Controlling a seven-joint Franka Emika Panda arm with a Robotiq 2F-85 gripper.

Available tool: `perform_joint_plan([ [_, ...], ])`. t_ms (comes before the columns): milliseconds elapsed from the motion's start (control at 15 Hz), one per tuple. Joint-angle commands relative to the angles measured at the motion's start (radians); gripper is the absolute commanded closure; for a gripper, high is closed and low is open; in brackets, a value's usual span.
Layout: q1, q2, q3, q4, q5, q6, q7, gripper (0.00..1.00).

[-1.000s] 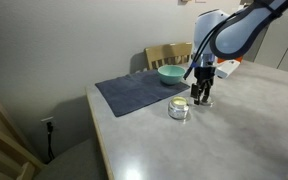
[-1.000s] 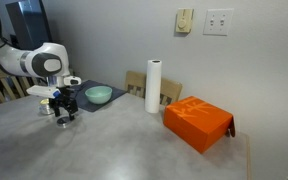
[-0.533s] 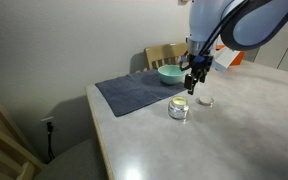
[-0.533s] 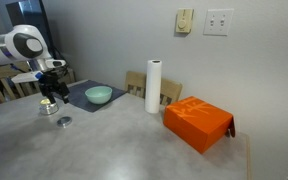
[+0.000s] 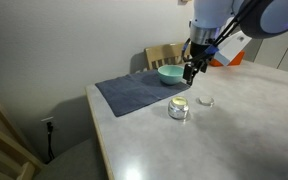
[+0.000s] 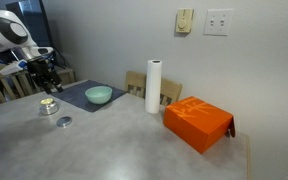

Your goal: Take the lid off the bottle

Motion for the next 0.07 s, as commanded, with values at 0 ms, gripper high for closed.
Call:
perform_joint_plan([
  [0,-0.020,0.000,0.022,0.001,-0.010,-0.005,0.006,0.00],
])
